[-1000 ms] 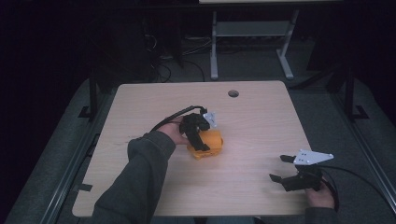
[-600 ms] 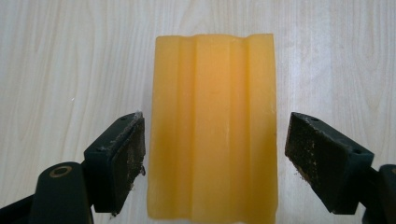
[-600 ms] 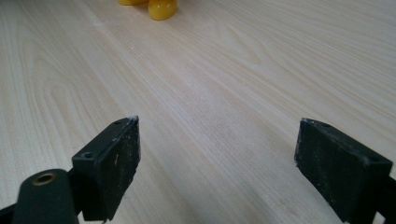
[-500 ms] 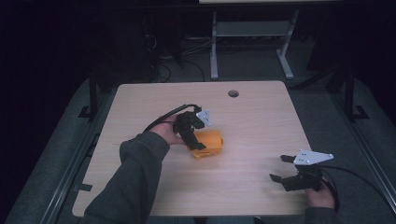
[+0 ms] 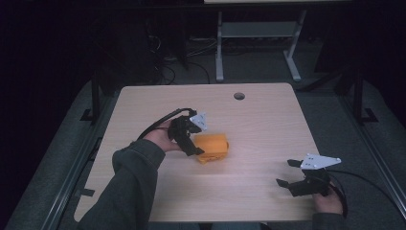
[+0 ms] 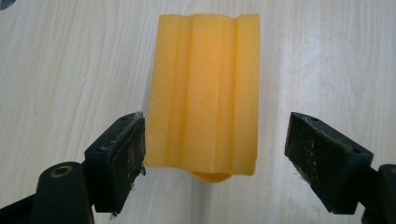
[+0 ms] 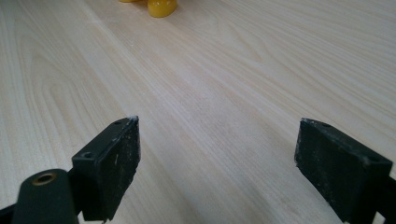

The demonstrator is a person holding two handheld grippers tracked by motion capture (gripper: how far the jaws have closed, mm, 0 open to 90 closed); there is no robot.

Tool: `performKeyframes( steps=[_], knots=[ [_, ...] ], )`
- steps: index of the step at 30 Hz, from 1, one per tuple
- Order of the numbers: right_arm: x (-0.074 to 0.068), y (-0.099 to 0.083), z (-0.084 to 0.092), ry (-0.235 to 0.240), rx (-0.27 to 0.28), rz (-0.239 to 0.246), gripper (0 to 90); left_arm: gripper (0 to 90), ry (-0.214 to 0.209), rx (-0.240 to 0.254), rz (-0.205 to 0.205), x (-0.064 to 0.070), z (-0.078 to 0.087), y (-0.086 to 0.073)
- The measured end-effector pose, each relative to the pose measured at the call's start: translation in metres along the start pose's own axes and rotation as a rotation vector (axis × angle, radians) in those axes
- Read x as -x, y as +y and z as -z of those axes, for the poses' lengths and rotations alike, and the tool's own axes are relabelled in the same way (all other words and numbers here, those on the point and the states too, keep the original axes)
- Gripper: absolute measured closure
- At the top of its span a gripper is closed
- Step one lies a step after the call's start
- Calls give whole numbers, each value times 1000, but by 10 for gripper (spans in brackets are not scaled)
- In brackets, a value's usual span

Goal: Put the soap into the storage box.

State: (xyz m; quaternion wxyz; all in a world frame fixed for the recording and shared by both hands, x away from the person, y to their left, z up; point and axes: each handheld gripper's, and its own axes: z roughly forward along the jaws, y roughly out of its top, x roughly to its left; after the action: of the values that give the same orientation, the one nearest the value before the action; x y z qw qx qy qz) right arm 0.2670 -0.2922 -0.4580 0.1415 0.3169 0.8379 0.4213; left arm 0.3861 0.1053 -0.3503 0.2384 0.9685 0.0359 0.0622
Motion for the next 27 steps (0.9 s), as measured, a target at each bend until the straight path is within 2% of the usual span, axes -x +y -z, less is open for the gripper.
performKeyframes(
  steps=[11,15,25,27],
  knots=[
    [0,-1,1,-7,2,-5,137,200,5,5,-2,6,2,-5],
    [0,-1,0,-9,0,-1,137,206,6,7,12,6,2,-9],
    [0,-1,0,-15,-8,-9,137,203,6,22,15,13,3,-16],
    [-1,-1,0,-15,-9,-9,137,201,6,7,14,15,3,-18]
  ],
)
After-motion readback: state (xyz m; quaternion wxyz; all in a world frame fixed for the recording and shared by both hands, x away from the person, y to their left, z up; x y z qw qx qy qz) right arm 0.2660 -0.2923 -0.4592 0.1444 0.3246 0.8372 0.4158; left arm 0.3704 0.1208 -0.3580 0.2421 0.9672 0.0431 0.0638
